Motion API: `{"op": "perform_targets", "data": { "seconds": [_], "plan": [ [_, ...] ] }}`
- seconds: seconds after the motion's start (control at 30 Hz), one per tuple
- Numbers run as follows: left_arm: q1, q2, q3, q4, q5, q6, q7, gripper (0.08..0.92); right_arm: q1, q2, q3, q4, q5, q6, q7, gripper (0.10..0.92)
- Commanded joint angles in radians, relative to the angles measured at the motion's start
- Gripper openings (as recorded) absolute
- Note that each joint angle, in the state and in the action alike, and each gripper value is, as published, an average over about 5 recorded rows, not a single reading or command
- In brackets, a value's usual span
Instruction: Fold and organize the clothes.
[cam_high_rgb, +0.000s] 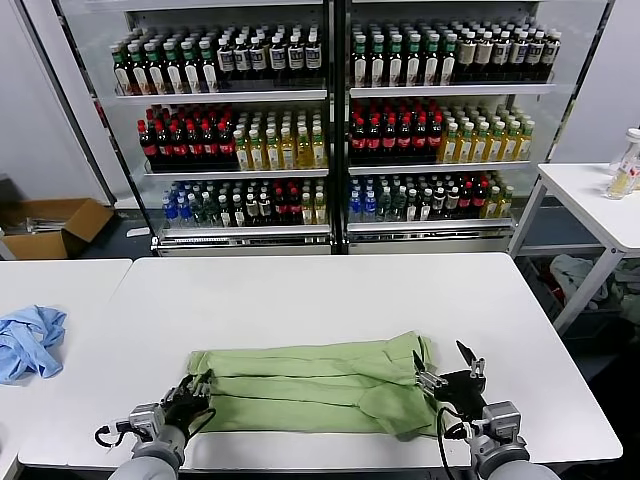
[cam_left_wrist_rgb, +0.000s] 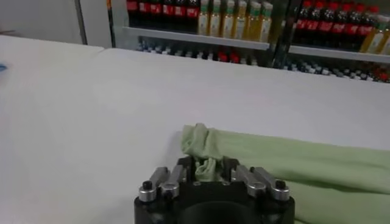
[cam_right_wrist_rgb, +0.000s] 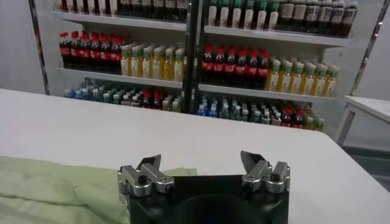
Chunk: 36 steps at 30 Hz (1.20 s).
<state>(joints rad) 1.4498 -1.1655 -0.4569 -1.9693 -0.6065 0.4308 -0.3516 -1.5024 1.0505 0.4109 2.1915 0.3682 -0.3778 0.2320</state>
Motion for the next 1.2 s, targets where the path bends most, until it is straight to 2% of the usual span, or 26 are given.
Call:
{"op": "perform_targets", "data": {
  "seconds": [0.03, 0.17, 0.3, 0.53, 0.7, 0.8, 0.97, 1.2],
  "plan": [
    [-0.012, -0.022, 0.008, 0.007, -0.015, 0.0, -0.028, 0.316, 0.0, 0.005, -0.006, -0.004, -0.011, 0.003, 0.001, 0.823],
    [-0.021, -0.023, 0.004, 0.013, 0.036, 0.0, -0.018, 0.195, 0.001, 0.007, -0.009, -0.004, -0.017, 0.005, 0.001, 0.823],
    [-0.015, -0.007, -0.027, -0.015, 0.121, 0.013, -0.01, 0.109, 0.009, 0.004, -0.006, 0.001, -0.019, 0.004, 0.001, 0.823],
    [0.032, 0.093, -0.217, -0.092, 0.234, 0.098, 0.008, 0.096, 0.028, 0.001, -0.011, 0.004, -0.021, 0.003, 0.001, 0.823],
    [0.07, 0.179, -0.427, -0.056, 0.281, 0.134, 0.057, 0.096, 0.043, -0.001, -0.015, 0.001, -0.021, 0.003, 0.001, 0.823],
    [0.073, 0.207, -0.485, -0.04, 0.277, 0.146, 0.074, 0.096, 0.052, -0.002, -0.015, 0.0, -0.021, 0.003, 0.001, 0.823],
    [0.072, 0.176, -0.385, -0.143, 0.189, 0.148, 0.064, 0.096, 0.058, 0.003, -0.021, -0.006, -0.024, 0.002, 0.001, 0.823],
    [0.056, 0.04, -0.038, -0.329, 0.025, 0.148, 0.039, 0.096, 0.044, 0.005, -0.014, -0.003, -0.033, 0.0, 0.002, 0.823]
  ]
}}
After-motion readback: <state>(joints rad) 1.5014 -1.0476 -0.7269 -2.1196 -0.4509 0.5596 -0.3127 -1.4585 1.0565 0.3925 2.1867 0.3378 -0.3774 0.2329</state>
